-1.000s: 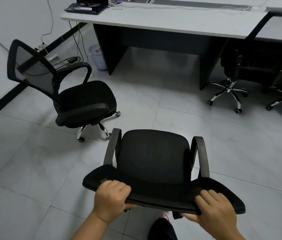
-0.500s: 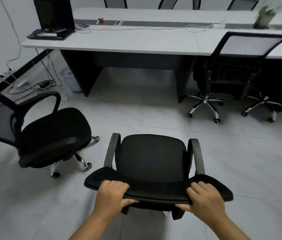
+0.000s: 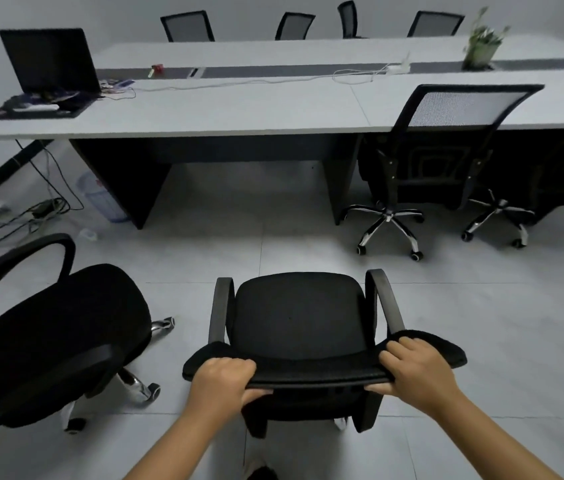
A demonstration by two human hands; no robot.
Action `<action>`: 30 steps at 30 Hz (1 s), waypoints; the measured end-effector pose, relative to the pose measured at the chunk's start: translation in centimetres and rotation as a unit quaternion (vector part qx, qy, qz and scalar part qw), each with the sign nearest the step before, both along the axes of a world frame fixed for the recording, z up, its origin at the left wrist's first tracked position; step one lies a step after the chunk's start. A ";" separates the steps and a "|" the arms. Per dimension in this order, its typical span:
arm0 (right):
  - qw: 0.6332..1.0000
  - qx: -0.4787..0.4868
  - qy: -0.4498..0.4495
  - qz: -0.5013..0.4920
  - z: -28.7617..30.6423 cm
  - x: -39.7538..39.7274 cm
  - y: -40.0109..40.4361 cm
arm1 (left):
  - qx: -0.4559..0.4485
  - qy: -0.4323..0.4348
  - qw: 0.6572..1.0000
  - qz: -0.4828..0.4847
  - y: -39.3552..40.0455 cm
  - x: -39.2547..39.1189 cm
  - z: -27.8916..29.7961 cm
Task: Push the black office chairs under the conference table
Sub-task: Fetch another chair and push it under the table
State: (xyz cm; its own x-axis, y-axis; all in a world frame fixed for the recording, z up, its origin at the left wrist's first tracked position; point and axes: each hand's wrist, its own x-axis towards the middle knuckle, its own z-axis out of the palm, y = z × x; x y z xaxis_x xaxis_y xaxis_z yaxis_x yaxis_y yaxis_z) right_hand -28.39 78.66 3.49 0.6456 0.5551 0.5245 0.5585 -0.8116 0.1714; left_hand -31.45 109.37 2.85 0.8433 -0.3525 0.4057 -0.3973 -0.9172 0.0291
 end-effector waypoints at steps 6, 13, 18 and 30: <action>0.999 -0.016 0.016 -0.033 0.1 6.9 -0.1 | 0.005 -0.014 1.000 -0.017 0.0 8.1 -0.3; 0.997 -0.005 0.024 -0.072 -0.3 13.0 2.6 | -0.016 -0.016 0.998 -0.064 2.8 18.3 -0.8; 0.998 -0.010 0.029 -0.062 -0.5 17.7 2.3 | -0.045 -0.019 0.996 -0.071 2.8 22.0 -0.8; 0.997 -0.006 0.075 -0.006 0.5 35.0 -2.2 | 0.009 0.001 0.999 0.053 -3.3 31.3 -0.1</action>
State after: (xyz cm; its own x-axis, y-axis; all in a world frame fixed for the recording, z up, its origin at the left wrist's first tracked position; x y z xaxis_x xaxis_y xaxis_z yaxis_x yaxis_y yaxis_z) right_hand 6.64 76.48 4.00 0.7235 0.5525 0.4138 0.5684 -0.8170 0.0969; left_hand -0.17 106.12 2.77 0.8768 -0.2685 0.3989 -0.2979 -0.9545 0.0125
